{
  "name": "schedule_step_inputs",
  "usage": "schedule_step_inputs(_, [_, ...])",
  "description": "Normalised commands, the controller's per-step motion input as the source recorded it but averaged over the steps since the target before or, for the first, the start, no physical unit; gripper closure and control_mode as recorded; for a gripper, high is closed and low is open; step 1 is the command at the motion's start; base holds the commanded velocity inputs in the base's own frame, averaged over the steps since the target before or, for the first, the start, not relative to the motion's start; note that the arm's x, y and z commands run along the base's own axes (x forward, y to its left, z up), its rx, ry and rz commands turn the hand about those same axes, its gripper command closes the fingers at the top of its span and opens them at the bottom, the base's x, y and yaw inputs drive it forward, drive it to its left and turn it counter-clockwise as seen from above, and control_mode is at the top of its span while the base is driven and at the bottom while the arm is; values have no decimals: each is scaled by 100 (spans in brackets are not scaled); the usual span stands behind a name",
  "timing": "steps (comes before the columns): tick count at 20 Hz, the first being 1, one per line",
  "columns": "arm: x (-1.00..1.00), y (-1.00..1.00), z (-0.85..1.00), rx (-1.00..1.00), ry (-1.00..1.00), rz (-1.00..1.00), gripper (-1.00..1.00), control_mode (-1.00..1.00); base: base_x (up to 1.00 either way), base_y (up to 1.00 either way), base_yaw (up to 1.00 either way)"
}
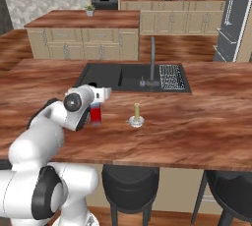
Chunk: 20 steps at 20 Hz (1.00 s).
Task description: Open the cabinet directly in front. Then move the liquor and the mug to the dining counter with the candle on it.
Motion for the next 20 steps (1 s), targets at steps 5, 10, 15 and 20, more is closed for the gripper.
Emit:
schedule_step_inputs(5, [0, -7, -5, 5, 0, 0, 100, -100, 0, 0, 0])
schedule_step_inputs(10, [0, -12, -20, 3, 0, 0, 100, -100, 0, 0, 0])
schedule_step_inputs(15, [0, -4, -29, 0, 0, 0, 100, -100, 0, 0, 0])
schedule_step_inputs(20, [0, 0, -29, 0, 0, 0, 100, -100, 0, 0, 0])
